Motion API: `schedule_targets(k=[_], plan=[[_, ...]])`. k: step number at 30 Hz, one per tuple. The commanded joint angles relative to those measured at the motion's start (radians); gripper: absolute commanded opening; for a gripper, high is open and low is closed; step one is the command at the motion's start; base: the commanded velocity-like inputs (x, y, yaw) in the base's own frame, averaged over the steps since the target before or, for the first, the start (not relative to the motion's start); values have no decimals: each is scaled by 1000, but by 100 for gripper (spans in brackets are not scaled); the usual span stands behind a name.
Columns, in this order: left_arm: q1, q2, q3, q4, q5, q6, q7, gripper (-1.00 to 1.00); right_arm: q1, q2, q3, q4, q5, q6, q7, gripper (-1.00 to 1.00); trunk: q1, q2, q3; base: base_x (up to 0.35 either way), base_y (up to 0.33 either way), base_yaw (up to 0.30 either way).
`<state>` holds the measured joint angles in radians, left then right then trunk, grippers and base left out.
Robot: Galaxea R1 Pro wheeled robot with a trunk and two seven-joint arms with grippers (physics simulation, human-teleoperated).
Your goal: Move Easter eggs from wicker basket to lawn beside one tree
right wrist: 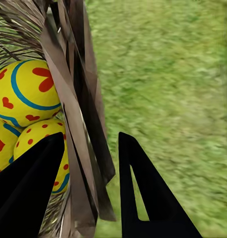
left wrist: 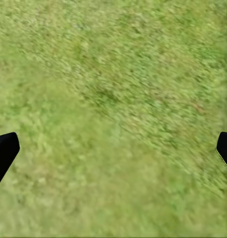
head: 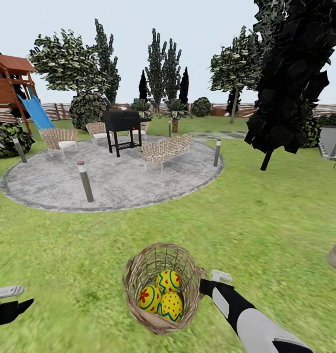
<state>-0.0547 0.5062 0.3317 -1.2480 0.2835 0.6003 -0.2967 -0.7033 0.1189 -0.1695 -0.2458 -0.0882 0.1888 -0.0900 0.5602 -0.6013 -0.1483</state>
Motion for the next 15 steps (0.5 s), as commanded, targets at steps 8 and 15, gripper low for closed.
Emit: schedule_targets(k=[8,15], plan=[[-1,0,2,-1,5,7,-2,100,-1,1,-4,-3,-13,4,-4,-100,1,-2,-2,321,108,-246],[-1,0,2,-1,5,7,-2,100,-1,1,-4,-3,-13,4,-4,-100,1,-2,-2,321,114,-245]])
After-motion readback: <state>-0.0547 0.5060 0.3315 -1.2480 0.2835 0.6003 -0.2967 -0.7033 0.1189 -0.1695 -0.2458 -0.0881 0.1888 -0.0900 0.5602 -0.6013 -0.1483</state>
